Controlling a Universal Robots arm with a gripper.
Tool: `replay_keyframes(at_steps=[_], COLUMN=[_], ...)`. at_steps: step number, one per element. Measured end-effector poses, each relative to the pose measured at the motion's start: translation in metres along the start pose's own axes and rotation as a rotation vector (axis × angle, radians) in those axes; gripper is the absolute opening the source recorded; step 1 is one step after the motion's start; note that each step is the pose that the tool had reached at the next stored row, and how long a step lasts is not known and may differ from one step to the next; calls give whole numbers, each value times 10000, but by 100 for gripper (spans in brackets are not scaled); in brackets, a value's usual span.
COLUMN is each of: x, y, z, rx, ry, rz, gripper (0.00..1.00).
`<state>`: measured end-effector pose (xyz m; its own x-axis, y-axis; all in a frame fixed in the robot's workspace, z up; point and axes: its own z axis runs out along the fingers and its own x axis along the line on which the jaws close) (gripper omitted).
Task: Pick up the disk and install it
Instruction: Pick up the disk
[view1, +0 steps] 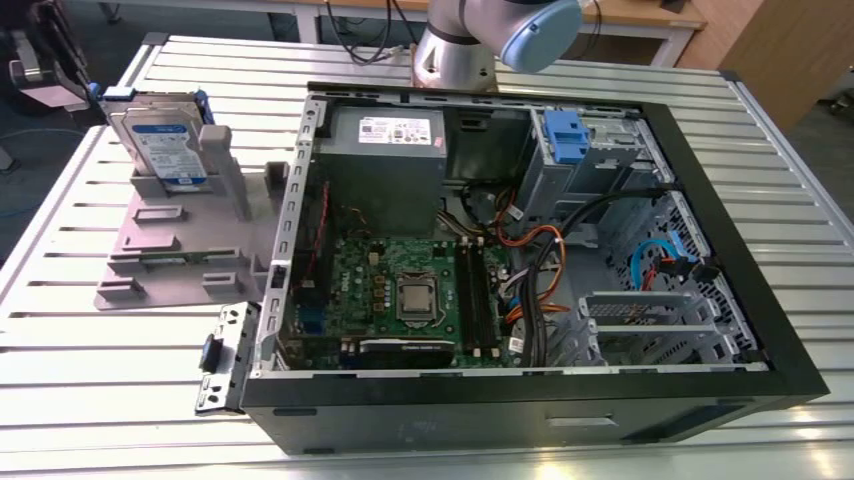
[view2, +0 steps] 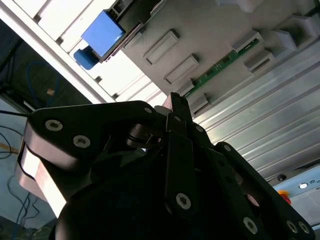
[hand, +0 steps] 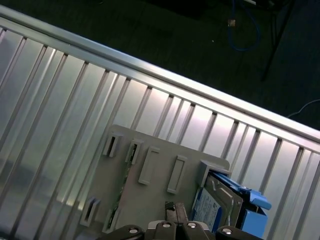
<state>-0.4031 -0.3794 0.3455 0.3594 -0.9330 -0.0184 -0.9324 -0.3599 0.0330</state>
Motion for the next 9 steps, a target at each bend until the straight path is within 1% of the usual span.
replay_keyframes(at_steps=[9], x=[0], y=[0], z=[0], rx=[-4], ry=[8], rz=[-248], gripper=[10])
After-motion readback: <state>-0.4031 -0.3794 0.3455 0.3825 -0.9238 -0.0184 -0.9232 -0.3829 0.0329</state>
